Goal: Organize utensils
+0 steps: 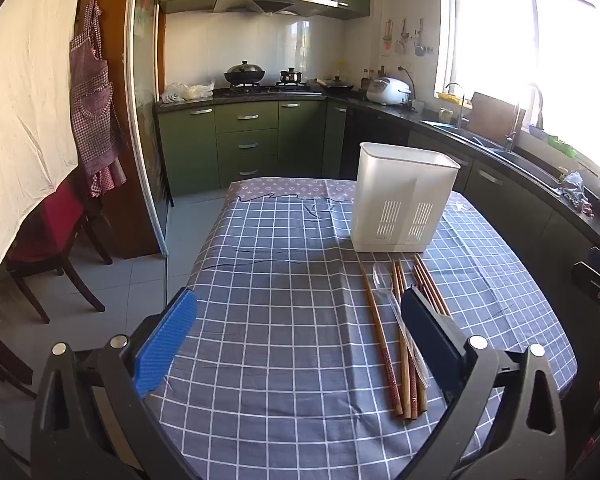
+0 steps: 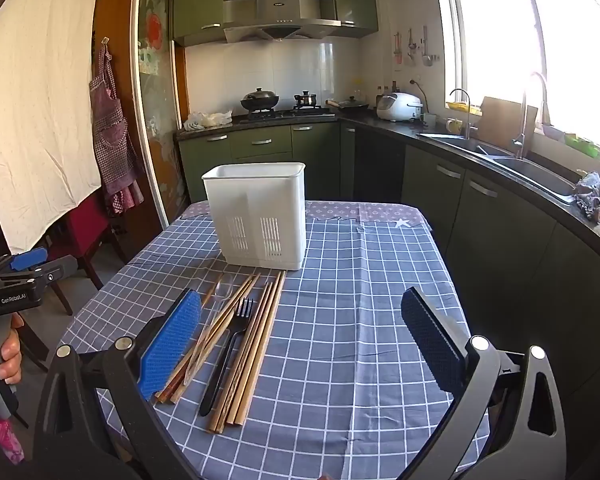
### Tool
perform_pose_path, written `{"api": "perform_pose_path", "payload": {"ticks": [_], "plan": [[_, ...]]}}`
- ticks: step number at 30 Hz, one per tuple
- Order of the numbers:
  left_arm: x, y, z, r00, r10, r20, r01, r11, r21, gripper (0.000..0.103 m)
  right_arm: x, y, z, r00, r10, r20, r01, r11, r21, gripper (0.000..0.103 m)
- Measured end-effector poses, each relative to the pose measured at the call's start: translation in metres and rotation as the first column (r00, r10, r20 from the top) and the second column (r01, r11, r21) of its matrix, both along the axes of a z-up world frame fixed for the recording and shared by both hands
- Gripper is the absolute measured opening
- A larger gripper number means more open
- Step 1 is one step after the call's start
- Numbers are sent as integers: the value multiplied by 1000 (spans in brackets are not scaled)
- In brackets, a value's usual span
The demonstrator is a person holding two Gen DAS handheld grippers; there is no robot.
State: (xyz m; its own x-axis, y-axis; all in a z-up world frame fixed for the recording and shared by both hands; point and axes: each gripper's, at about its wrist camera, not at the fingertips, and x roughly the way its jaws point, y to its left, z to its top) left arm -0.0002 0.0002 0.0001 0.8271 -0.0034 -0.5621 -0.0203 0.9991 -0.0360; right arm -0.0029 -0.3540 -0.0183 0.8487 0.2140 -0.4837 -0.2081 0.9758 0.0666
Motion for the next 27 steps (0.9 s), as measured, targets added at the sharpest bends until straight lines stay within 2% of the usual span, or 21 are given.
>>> {"api": "perform_pose_path", "payload": {"ticks": [27], "plan": [[-4, 1, 4, 1000, -3, -9, 3, 1000, -7, 97, -1, 4, 1, 1000, 8, -2, -8, 1000, -1, 99]]}}
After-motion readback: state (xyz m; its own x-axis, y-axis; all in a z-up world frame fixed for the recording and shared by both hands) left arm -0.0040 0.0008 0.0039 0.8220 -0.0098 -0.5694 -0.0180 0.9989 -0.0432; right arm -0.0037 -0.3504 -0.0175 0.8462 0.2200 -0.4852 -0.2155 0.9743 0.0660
